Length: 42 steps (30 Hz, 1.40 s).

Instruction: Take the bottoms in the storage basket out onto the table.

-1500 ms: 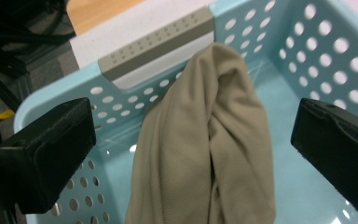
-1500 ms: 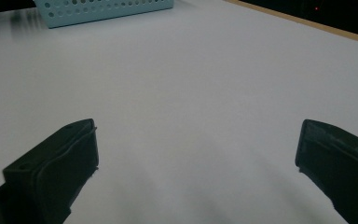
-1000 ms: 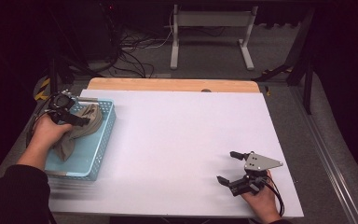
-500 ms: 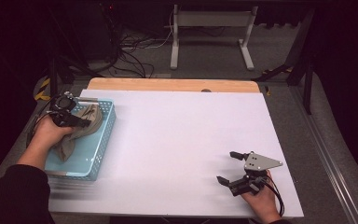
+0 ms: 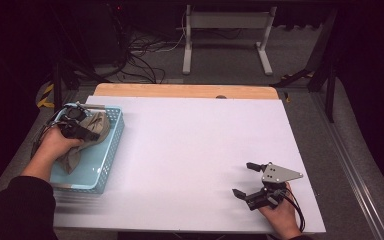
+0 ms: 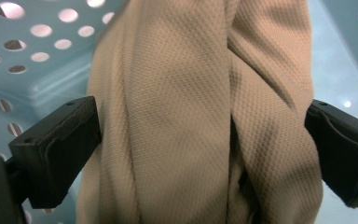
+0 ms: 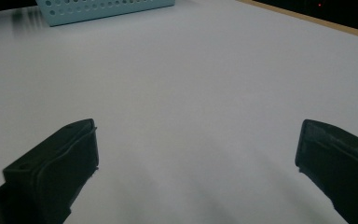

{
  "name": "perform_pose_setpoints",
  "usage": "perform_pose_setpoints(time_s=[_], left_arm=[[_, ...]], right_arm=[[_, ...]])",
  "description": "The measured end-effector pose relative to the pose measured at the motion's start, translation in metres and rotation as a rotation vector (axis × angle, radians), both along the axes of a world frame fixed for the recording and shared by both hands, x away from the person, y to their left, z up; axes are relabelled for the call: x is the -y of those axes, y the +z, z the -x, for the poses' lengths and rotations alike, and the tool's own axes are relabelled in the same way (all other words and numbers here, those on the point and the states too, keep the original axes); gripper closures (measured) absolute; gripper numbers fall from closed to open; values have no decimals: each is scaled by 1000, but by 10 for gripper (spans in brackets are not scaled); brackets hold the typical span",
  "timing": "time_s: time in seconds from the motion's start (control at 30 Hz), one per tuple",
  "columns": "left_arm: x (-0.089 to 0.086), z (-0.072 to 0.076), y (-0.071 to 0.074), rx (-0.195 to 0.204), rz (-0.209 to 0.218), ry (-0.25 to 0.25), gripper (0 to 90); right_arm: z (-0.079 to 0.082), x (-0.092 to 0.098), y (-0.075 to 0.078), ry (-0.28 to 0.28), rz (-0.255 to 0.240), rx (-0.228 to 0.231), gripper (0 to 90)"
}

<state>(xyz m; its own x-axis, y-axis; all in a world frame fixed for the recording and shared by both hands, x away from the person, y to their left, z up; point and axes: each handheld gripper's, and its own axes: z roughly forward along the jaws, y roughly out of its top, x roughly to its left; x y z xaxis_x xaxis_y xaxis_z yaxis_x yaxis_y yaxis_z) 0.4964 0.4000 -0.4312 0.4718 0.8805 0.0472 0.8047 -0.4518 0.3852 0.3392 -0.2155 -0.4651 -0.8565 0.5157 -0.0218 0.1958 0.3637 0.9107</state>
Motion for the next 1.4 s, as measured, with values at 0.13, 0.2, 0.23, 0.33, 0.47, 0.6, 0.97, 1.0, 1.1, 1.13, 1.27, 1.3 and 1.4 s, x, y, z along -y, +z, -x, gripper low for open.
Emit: perform_pose_setpoints(time_s=[0.13,0.2,0.23,0.33,0.47,0.6,0.97,1.0,1.1,1.13,1.27,1.3,1.4], left_arm=[[2,-1,-3,-18,-9,-7,63],[2,-2,-5,-33,-10,-6,71],[2,-2,-6,-39,-5,-4,79],[1,-3,-9,-62,3,-6,101],[1,-4,-10,-76,1,0,130],[1,-4,-11,-78,5,-2,198],[2,-1,-8,-80,11,-15,445],[2,-1,-8,-78,12,-18,466],[2,0,-8,-78,12,-23,519],[2,0,-7,-76,12,-25,533],[1,1,-6,-72,9,-31,590],[1,1,-6,-71,9,-30,596],[1,1,-5,-69,13,-25,607]], right_arm=[[0,0,0,1,0,0,0],[0,0,0,1,1,1,0],[0,0,0,2,0,0,0],[0,0,0,2,1,1,0],[0,0,0,3,1,1,0],[0,0,0,4,1,0,0],[0,0,0,5,1,1,0],[0,0,0,5,1,1,0],[0,0,0,6,0,0,0],[0,0,0,6,0,1,0],[0,0,0,6,0,0,1],[0,0,0,6,1,0,0],[0,0,0,6,0,1,0]])
